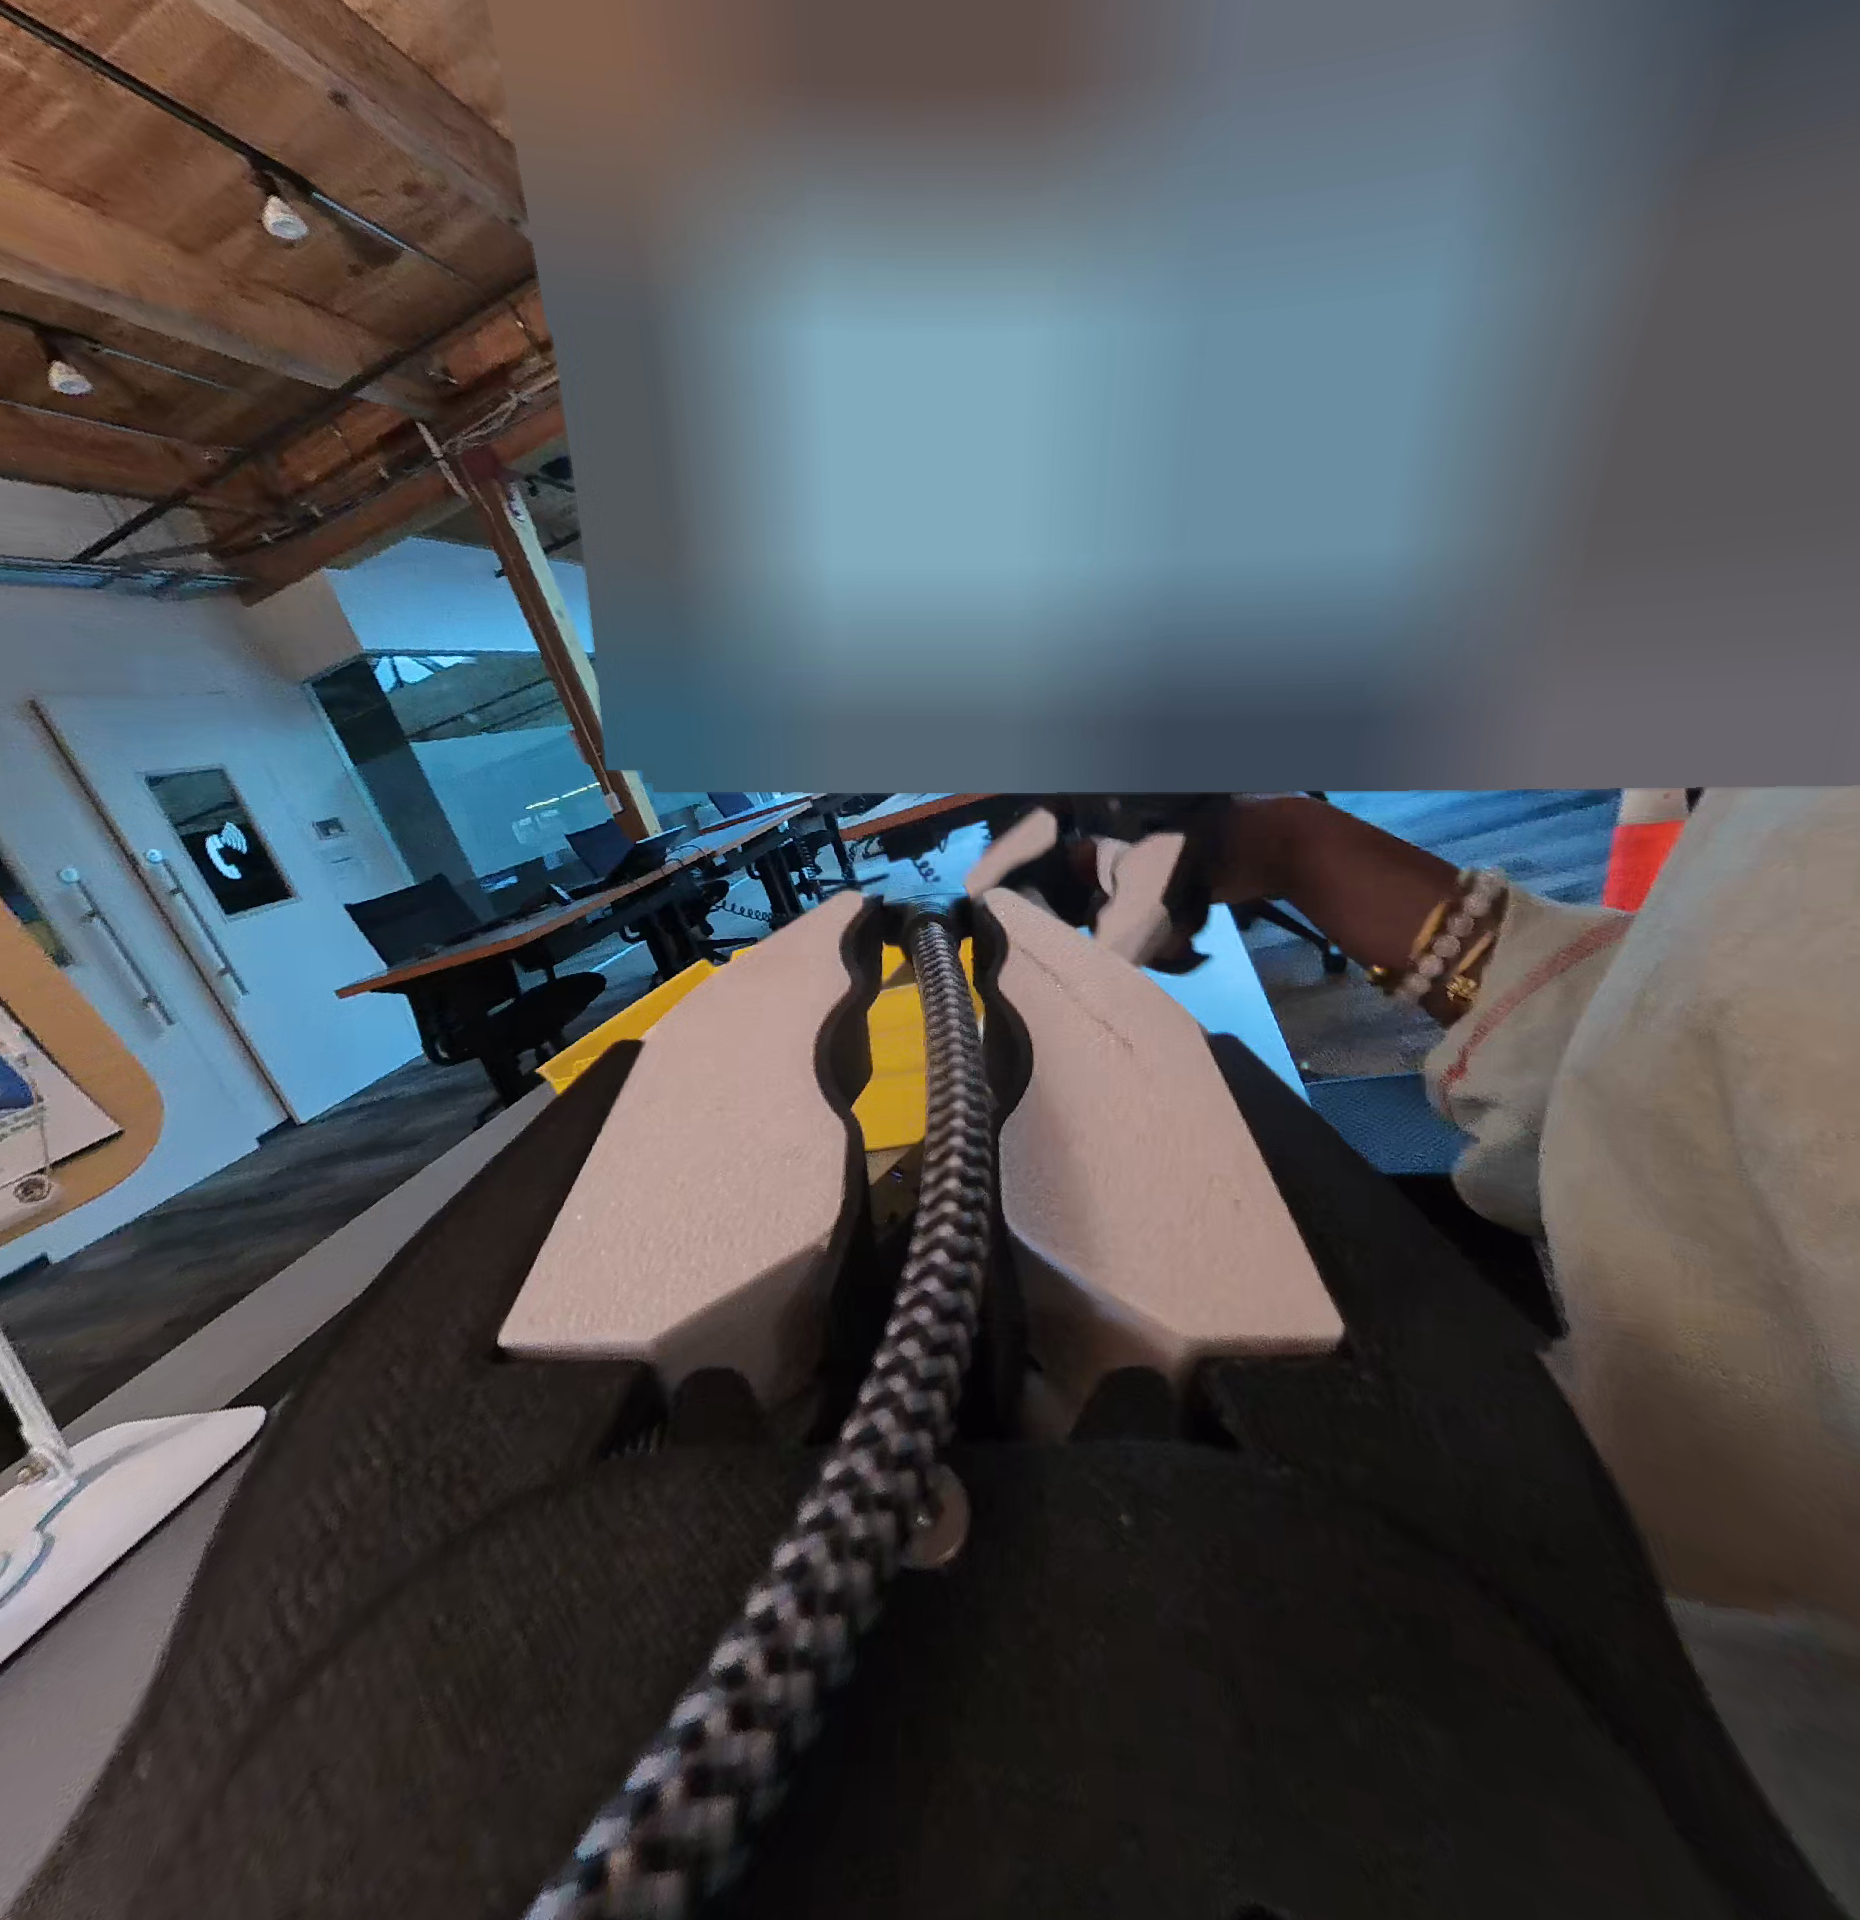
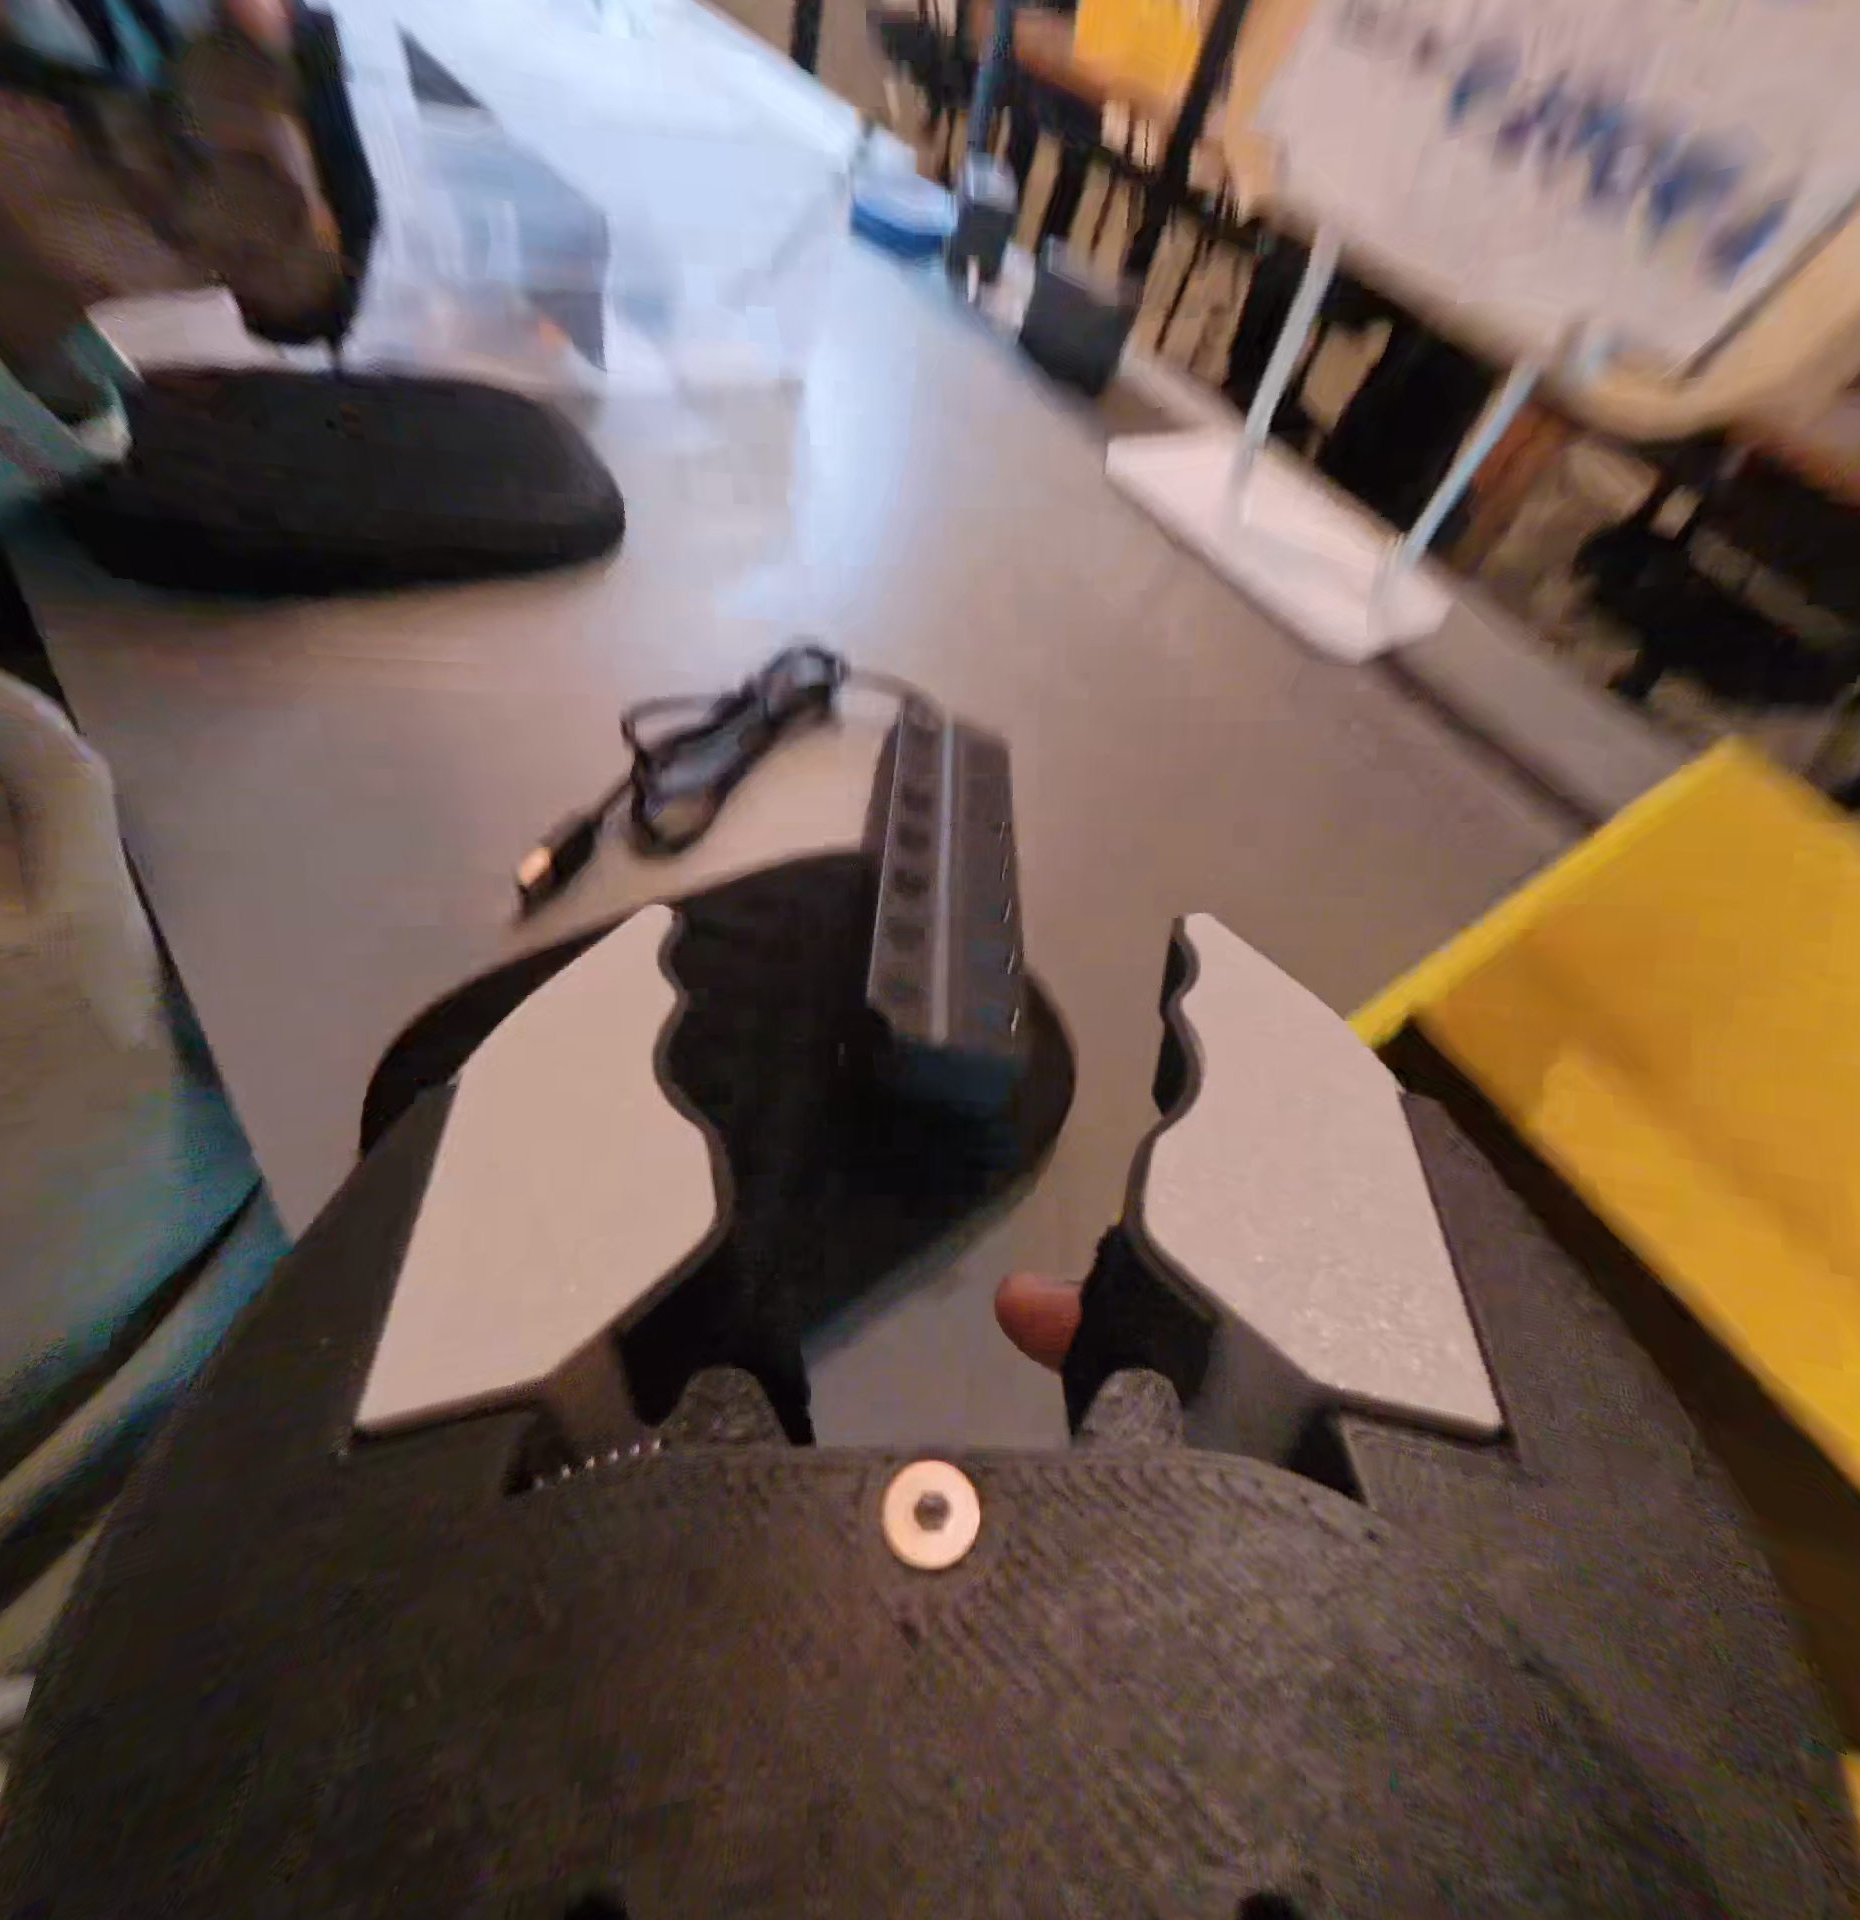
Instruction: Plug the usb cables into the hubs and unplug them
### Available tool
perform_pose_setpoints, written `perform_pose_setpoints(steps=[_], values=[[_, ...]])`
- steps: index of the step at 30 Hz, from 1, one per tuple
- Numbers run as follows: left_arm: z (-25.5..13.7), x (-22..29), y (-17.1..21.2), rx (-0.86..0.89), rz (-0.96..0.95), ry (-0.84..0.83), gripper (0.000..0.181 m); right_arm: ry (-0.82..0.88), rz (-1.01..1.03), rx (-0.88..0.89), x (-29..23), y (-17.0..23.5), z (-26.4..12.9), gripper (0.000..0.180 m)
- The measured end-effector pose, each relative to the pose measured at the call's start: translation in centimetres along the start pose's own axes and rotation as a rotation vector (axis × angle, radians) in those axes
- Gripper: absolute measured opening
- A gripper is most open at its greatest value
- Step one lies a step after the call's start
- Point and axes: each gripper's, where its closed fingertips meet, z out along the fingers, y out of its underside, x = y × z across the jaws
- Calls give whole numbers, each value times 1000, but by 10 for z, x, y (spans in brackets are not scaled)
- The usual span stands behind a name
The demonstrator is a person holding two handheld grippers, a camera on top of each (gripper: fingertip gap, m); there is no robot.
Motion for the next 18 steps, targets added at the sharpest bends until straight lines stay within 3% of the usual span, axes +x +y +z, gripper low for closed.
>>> perform_pose_setpoints(steps=[3, 9, 11, 12, 18], values=[[4, -2, 5, -10, 3, -21, 17, -24, 83, -95, 1, 36, 12, 88], [8, -3, 12, -38, 5, -25, 16, -132, 312, -242, -13, 63, 54, 95], [7, -5, 16, -40, -7, -31, 17, -60, 294, -266, -3, 68, 63, 72], [6, -6, 17, -41, -11, -34, 17, -32, 269, -254, 2, 66, 63, 59], [1, -13, 25, -39, -89, -32, 16, -71, -34, 65, -12, -14, 53, 56]])
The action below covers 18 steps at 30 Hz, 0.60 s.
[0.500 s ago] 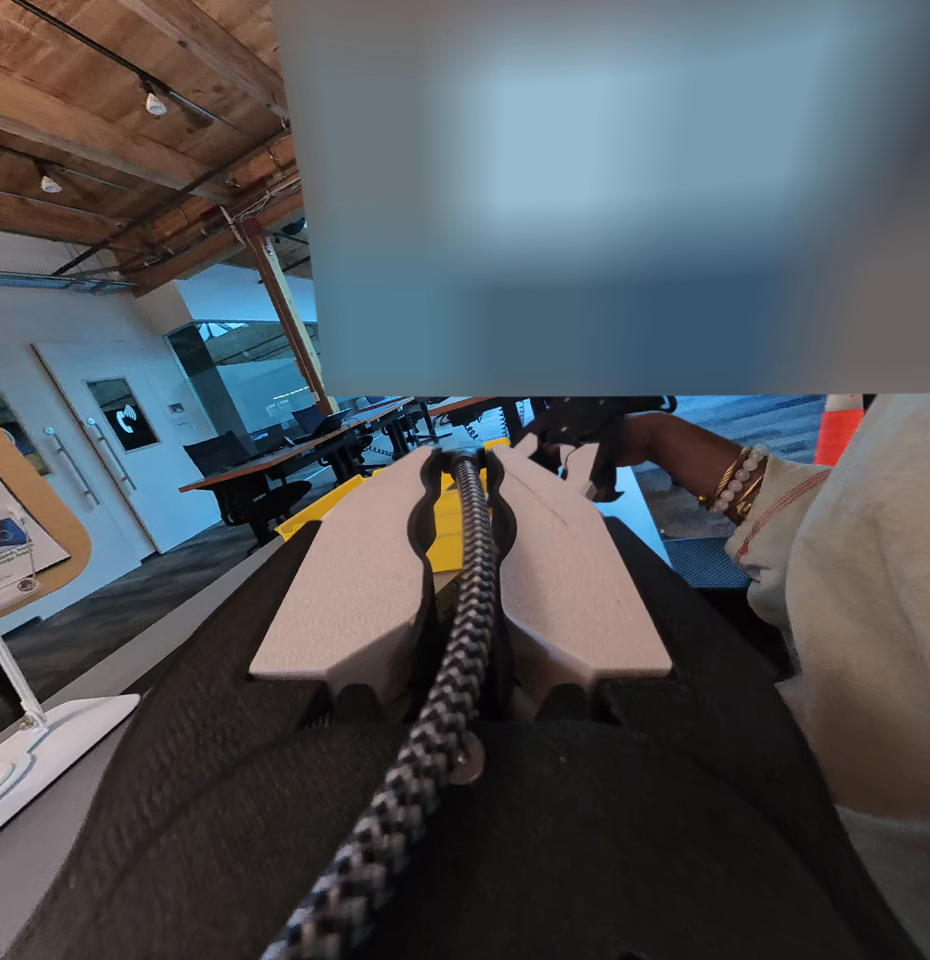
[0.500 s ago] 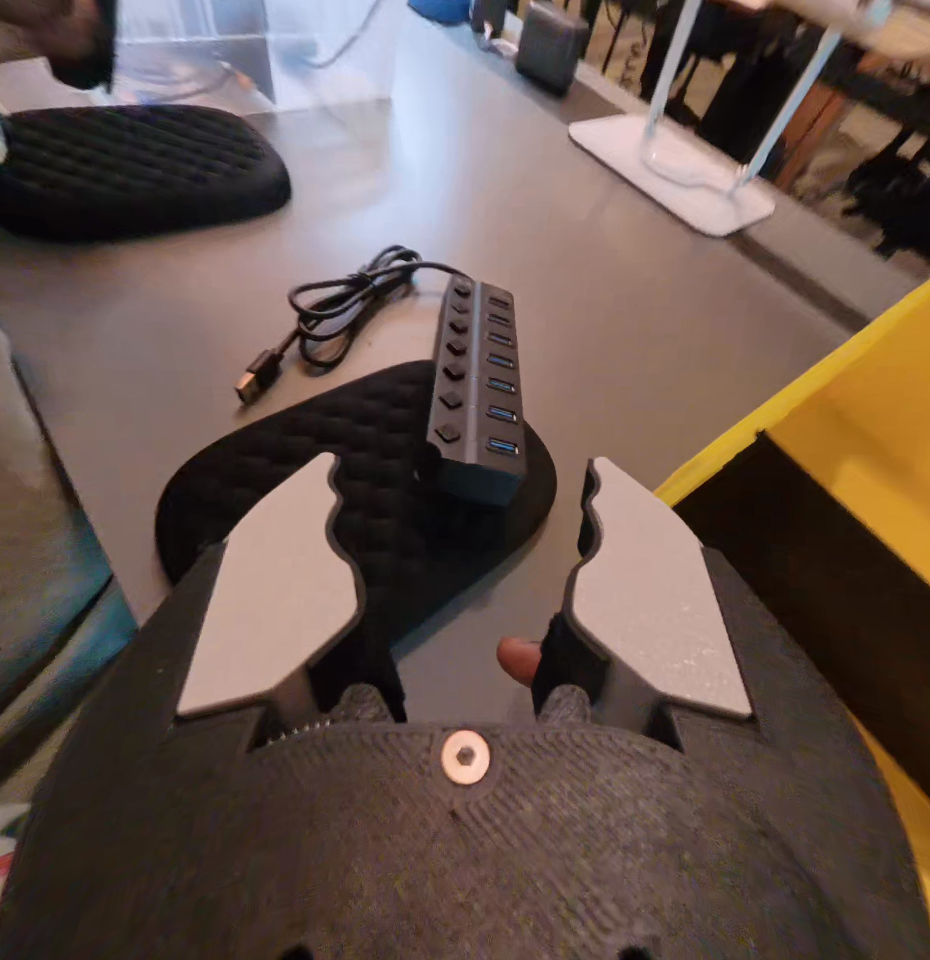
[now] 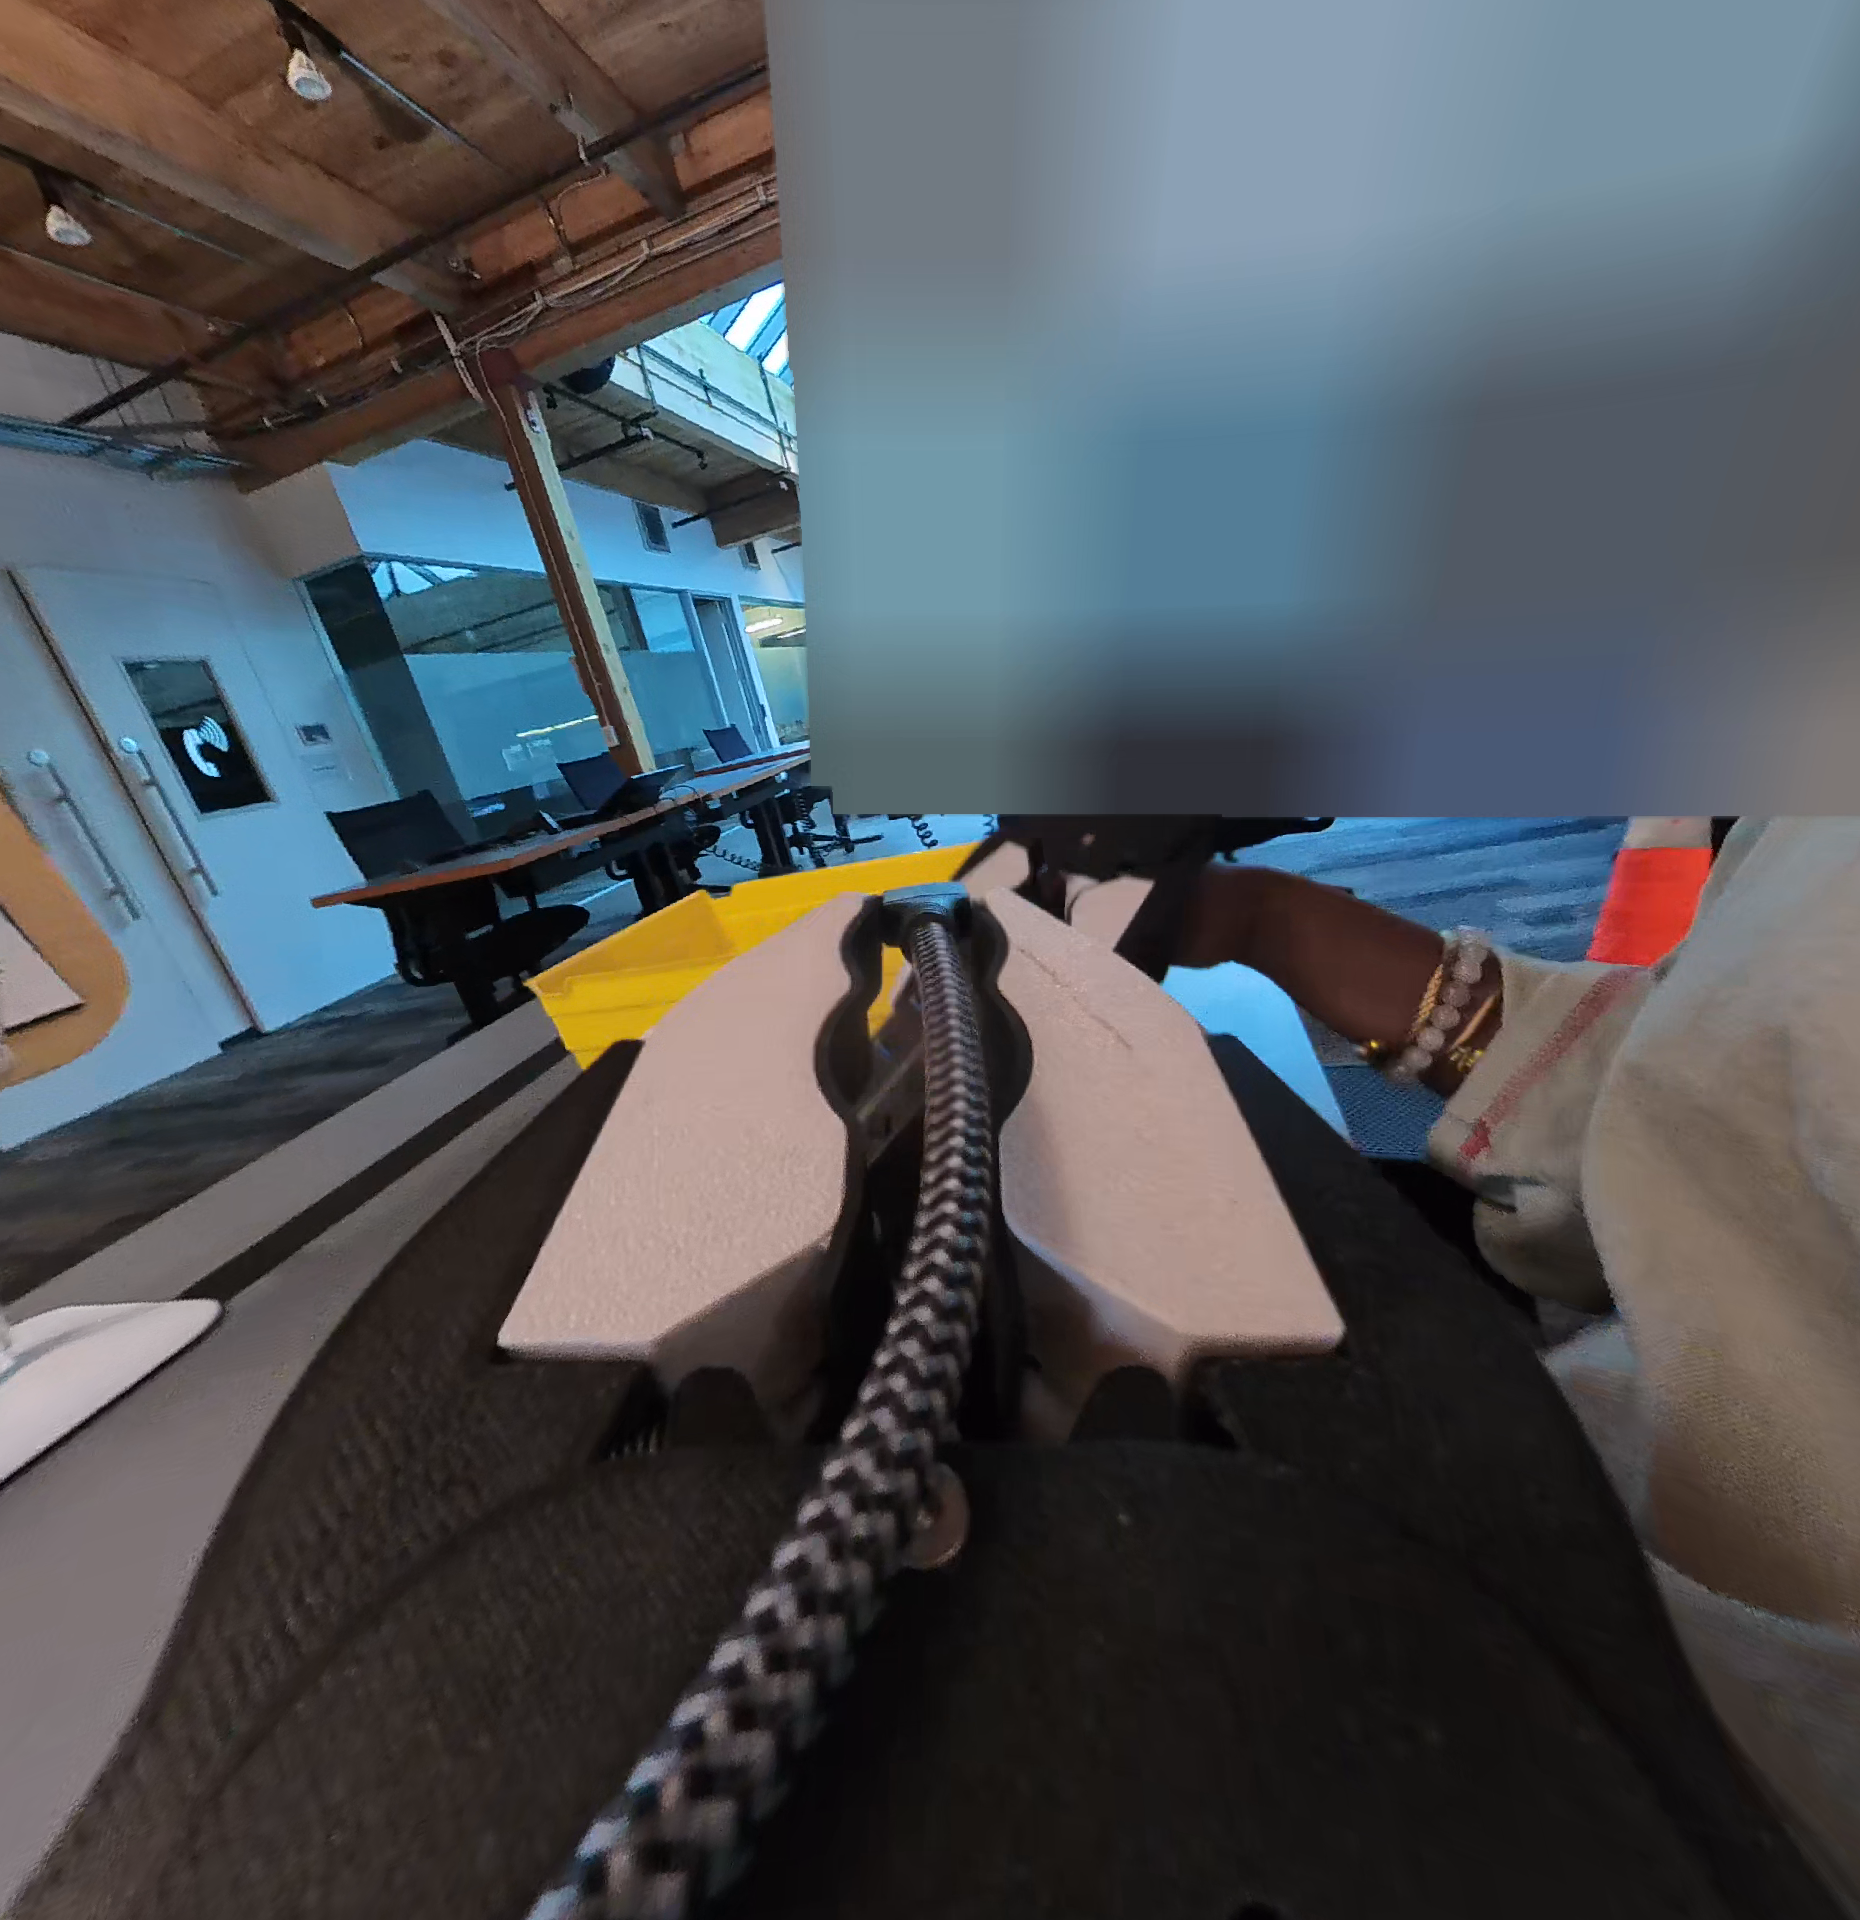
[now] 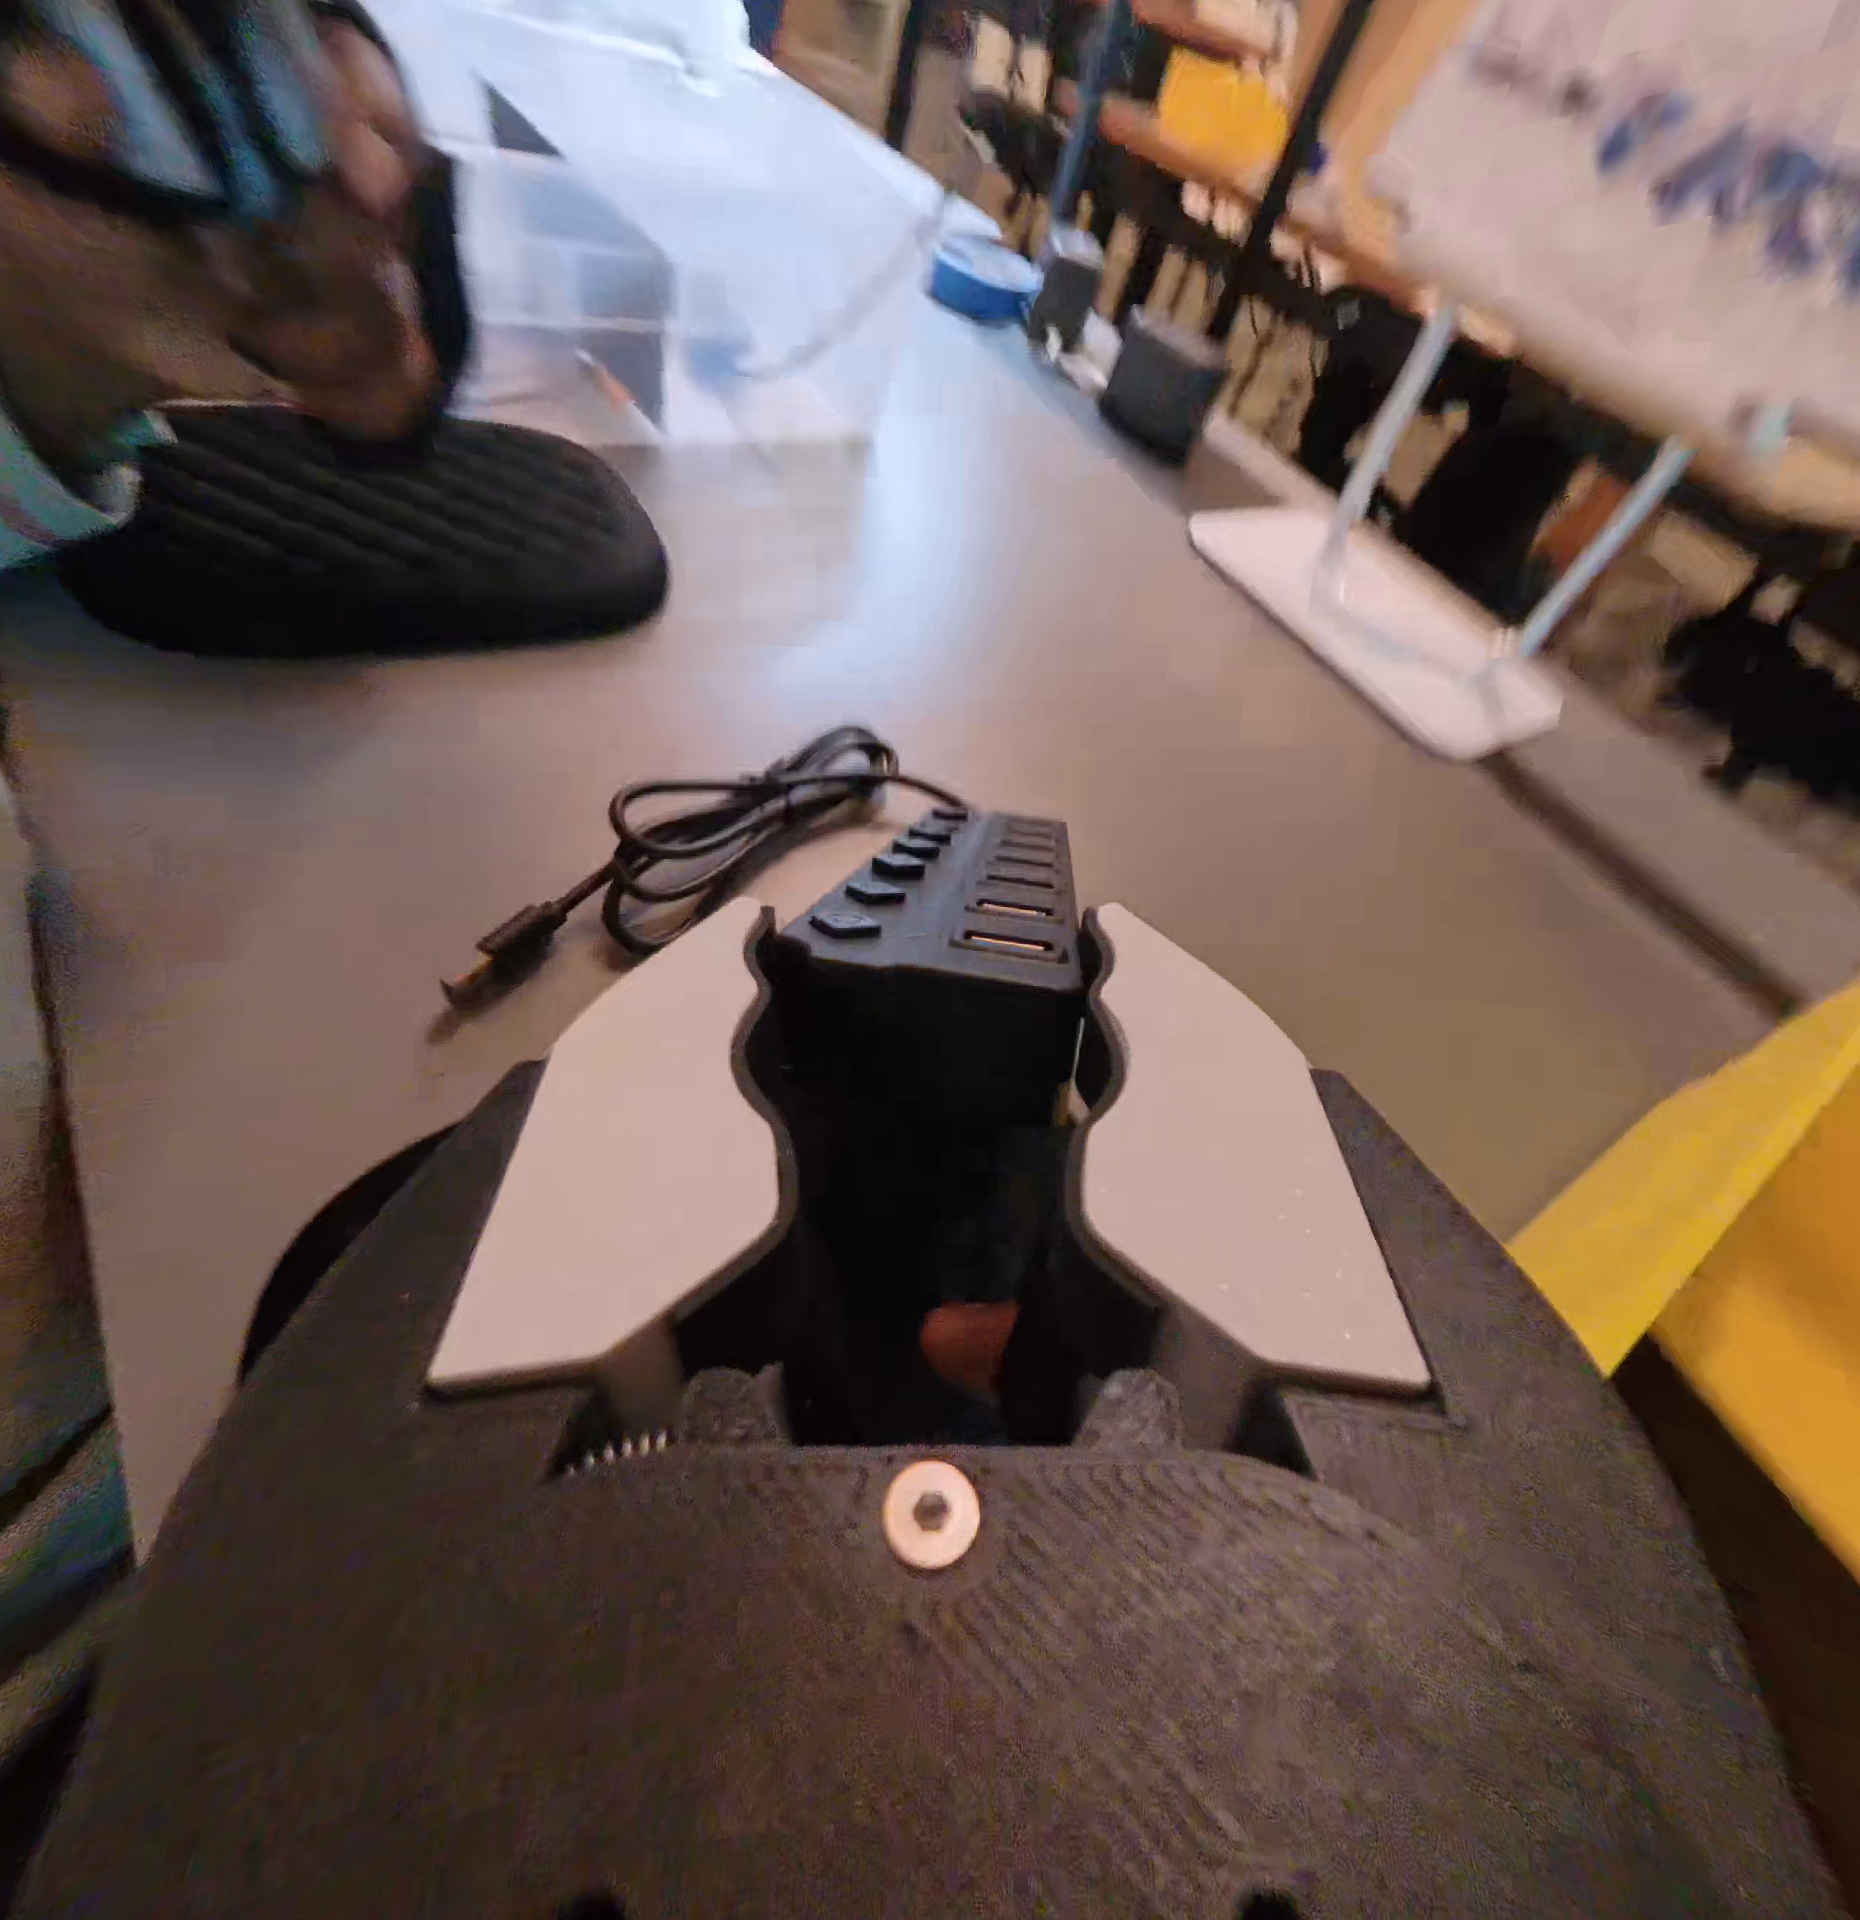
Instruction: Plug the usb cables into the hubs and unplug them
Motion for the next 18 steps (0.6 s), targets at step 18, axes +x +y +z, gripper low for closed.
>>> perform_pose_setpoints(steps=[18], values=[[49, 39, 17, -255, 305, 337, 16, -210, -432, -100, -56, -50, -2, 56]])
